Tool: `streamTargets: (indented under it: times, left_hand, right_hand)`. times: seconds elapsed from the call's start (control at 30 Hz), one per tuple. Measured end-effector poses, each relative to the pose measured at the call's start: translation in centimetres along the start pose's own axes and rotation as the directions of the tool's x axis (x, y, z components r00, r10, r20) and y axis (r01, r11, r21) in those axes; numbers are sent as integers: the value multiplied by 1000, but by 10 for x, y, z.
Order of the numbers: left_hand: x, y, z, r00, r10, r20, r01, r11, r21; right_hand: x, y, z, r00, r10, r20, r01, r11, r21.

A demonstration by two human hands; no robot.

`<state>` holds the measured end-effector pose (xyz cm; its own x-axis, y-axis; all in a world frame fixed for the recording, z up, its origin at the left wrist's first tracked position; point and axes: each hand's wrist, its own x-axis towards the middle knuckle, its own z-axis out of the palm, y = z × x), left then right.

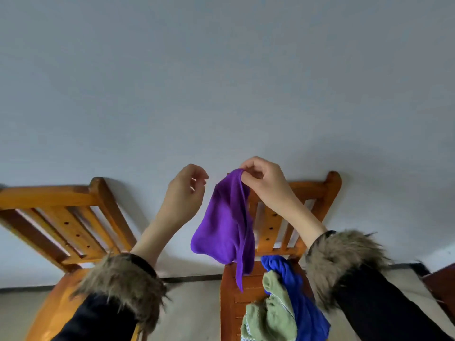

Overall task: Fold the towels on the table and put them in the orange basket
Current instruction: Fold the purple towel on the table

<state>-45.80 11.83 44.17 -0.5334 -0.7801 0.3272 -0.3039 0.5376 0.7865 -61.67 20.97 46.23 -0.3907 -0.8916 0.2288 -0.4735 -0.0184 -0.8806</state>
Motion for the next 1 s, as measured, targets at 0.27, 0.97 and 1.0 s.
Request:
streamTargets:
  times: [0.27, 0.97, 1.0]
  left_hand:
    - [-43, 13, -44, 994, -89, -58, 86, 995, -57]
    - [-273, -45, -379, 742, -255, -621, 478, 850, 222]
    - [-287, -51, -399, 722, -244, -647, 497, 834, 240]
  right_hand:
    - [15, -64, 58, 986, 4, 169, -16, 998, 67]
    - [-101, -259, 378, 734, -304, 607, 261, 952, 162]
    - [-110, -268, 395, 714, -305, 631, 261, 951, 165]
